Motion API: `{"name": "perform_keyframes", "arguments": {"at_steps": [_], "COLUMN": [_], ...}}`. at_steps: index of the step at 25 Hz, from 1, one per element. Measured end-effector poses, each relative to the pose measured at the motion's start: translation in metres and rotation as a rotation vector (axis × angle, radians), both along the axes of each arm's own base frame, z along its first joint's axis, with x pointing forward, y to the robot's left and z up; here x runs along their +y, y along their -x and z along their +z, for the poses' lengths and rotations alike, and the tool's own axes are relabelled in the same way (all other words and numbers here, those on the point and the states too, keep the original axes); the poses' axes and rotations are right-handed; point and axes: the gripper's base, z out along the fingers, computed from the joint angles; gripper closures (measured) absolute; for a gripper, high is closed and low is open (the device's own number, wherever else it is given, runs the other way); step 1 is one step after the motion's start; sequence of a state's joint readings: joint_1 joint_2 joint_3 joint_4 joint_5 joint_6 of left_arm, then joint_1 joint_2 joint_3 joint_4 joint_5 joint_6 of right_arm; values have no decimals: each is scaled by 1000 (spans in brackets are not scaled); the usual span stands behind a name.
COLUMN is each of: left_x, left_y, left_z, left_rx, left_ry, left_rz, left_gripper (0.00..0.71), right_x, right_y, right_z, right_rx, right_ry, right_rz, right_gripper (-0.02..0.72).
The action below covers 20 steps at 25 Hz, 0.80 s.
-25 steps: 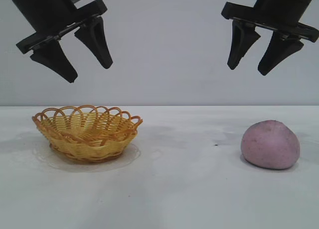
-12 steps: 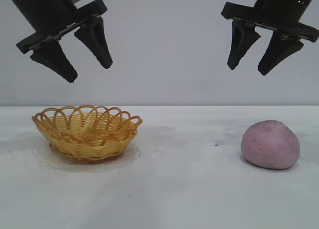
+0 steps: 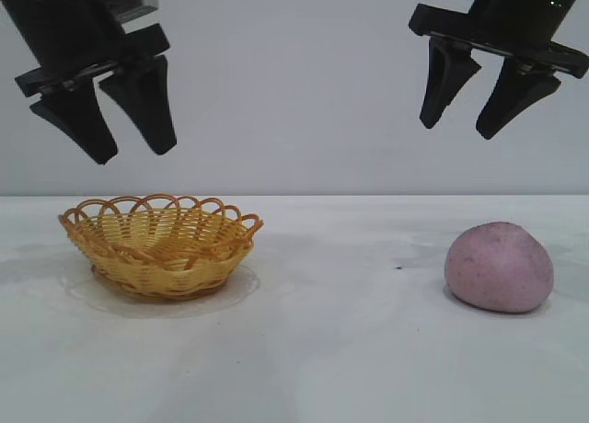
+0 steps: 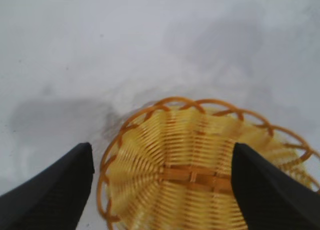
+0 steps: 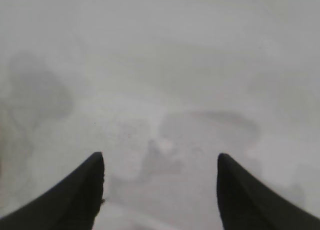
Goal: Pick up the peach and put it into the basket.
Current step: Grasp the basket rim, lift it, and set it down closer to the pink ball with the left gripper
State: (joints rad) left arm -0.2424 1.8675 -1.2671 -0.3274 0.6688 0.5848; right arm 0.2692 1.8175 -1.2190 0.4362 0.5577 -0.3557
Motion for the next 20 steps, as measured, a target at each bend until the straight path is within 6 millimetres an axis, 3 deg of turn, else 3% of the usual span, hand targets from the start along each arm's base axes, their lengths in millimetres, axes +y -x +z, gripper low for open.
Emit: {"name": "perform_keyframes", "arguments": {"at_steps": [10,18,20], "left_x": [-4,-11,-14], "left_y": [-31,-49,-53], "left_z": [2,-14,-19], "left_rx": [167,263,269], "left_ry": [-122,-156,-163], "left_rz": [-125,-162,-168], "left_gripper": [205,205,284], "right_x": [0,0,0], "right_y": [1,1,1], "right_z": [-1,-1,-1], "right_rx": [15,15,15], "right_ry": [1,1,1], "right_rz": [6,6,6], "right_gripper": [288,288,288]}}
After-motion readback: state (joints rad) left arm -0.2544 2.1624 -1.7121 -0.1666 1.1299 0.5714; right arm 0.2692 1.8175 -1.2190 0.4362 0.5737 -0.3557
